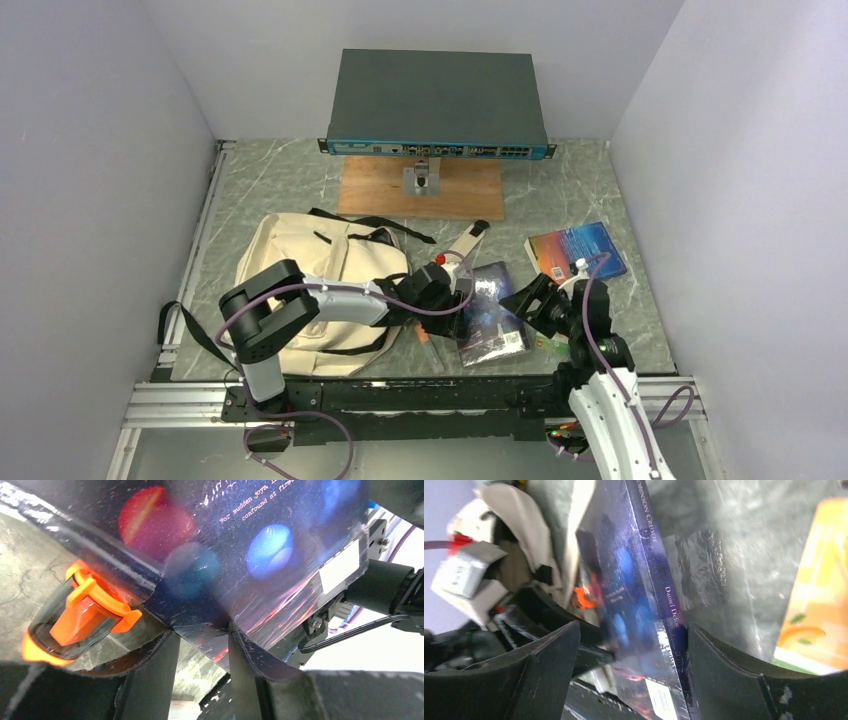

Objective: Pack the student bag
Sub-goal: Pick up the book from the center of the board.

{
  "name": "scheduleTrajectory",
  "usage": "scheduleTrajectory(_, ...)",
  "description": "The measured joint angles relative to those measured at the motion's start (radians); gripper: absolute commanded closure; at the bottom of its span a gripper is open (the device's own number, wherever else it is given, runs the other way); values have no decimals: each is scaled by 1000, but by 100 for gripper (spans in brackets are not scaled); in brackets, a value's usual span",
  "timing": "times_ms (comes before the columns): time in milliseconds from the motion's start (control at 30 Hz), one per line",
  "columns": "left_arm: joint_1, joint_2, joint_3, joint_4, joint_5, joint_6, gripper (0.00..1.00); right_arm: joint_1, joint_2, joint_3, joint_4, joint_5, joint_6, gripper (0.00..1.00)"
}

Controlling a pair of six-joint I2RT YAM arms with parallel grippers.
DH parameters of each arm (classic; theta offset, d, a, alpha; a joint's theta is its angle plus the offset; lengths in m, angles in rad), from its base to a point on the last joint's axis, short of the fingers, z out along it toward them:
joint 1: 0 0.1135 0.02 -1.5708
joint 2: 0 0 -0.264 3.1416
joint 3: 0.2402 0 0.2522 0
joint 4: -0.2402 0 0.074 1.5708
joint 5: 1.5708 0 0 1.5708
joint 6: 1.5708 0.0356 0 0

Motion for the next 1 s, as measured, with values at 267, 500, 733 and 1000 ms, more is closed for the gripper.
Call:
scheduleTrajectory(267,12,4,-24,54,36,-37,56,-16,-71,-57,208,-66,65,21)
scheduleTrajectory(500,12,-3,-44,89,50,-45,56,-14,7,-6,228,-140,10,28)
scheduleTrajectory(733,-17,27,-29,150,79,-37,56,40,48,68,58,-339,-33,46)
scheduleTrajectory(1000,-26,31,-13,138,77,-15,53,51,69,149,-85,-330,-80,67)
